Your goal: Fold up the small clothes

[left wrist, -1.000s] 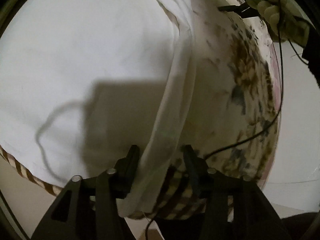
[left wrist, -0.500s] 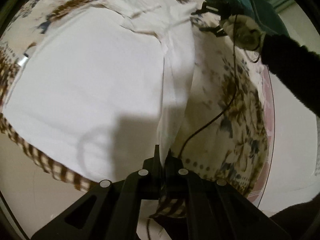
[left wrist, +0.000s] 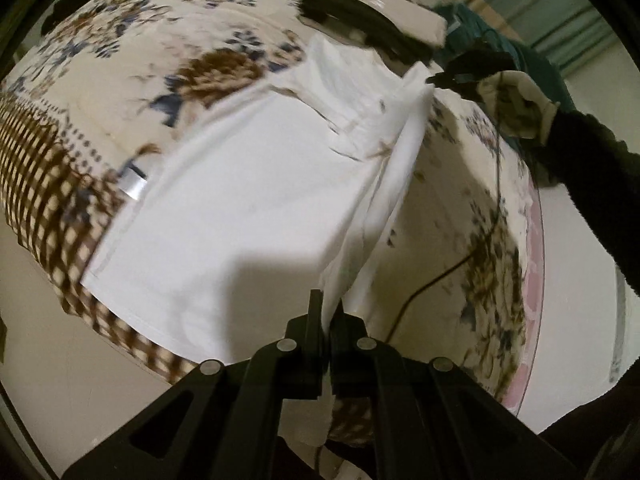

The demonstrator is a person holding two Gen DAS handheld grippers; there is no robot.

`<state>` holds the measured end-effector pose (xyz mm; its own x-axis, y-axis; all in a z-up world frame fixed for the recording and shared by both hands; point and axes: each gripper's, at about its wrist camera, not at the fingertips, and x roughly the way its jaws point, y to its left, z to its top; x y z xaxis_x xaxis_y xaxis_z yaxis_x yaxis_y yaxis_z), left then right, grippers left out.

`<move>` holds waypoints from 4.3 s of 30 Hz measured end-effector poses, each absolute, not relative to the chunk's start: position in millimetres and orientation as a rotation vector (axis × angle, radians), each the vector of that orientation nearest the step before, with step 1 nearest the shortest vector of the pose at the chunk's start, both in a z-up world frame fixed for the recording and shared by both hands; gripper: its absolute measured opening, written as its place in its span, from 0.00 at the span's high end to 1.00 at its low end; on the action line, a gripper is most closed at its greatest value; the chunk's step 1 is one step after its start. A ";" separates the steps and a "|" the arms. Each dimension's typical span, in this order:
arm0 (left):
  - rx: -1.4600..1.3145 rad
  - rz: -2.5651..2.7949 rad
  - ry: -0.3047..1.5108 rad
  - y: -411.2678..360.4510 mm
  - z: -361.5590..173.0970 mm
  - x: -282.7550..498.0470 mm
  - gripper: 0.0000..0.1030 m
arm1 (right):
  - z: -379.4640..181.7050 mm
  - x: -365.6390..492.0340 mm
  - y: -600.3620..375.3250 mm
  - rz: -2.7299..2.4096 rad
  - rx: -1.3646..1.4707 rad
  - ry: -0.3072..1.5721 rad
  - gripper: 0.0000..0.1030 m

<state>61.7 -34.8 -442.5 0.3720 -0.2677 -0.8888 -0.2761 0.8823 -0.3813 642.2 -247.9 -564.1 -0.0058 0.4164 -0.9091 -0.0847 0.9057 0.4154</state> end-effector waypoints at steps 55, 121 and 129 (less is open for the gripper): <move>-0.644 0.070 1.438 154.0 -560.7 45.0 0.97 | -683.6 129.1 -159.2 0.329 0.454 2.006 0.95; -0.564 -0.160 1.571 139.7 -593.1 103.5 0.51 | -690.4 183.2 -140.6 0.153 0.593 2.072 0.48; -0.397 -0.077 1.517 125.2 -579.3 103.8 0.98 | -694.1 161.9 -124.3 0.195 0.580 2.036 0.49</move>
<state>103.8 125.2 -579.3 0.0644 -0.2933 -0.9538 -0.1951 0.9337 -0.3003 161.9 -124.3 -694.1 -0.4136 0.4771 -0.7754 0.3214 0.8734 0.3660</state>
